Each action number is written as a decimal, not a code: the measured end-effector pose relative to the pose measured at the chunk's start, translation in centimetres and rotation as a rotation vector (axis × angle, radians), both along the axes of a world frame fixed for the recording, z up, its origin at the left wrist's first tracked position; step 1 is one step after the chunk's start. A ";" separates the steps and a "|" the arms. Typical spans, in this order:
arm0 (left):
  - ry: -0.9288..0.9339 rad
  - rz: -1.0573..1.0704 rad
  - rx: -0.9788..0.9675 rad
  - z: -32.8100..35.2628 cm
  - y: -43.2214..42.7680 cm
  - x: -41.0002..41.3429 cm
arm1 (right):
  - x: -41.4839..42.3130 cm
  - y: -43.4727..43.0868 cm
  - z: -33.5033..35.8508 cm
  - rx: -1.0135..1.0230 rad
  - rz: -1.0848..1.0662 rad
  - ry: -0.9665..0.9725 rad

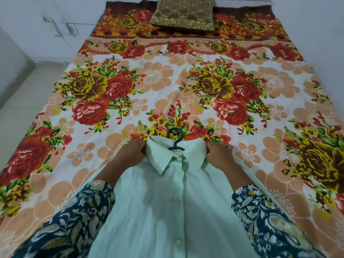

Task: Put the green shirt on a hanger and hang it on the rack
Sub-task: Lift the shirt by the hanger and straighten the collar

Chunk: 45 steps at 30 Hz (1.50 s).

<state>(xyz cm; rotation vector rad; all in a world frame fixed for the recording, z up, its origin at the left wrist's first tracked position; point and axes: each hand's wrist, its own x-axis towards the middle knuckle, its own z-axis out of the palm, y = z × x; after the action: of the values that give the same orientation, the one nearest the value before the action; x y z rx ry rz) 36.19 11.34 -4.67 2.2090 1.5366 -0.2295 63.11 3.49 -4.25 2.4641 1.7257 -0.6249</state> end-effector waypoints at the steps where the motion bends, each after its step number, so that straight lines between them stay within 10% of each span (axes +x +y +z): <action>1: -0.029 0.011 0.012 0.0 0.0 -0.3 | 0.1 0.0 0.2 0.057 0.026 -0.004; 13: -0.088 0.208 0.247 6.0 -5.1 -1.1 | -0.8 -4.8 6.5 0.503 -0.025 0.332; 22: -0.285 0.134 0.045 20.0 -10.9 -4.5 | -2.1 -12.0 17.7 0.535 -0.138 0.486; 27: -0.412 0.031 0.414 27.4 -15.7 -5.6 | -1.5 -16.1 27.0 0.360 -0.030 0.586; 37: -0.682 -0.144 1.037 40.4 -22.1 -7.0 | -0.7 -21.4 40.6 0.854 -0.036 0.383; 45: -0.552 -0.289 1.326 48.5 -26.3 -9.0 | -0.4 -24.9 50.3 1.177 0.029 0.274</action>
<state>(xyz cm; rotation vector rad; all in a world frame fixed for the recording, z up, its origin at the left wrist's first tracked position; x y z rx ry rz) 27.14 -14.94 43.85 2.9466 1.0865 1.6051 62.74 -21.46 46.00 3.0618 2.7996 0.1923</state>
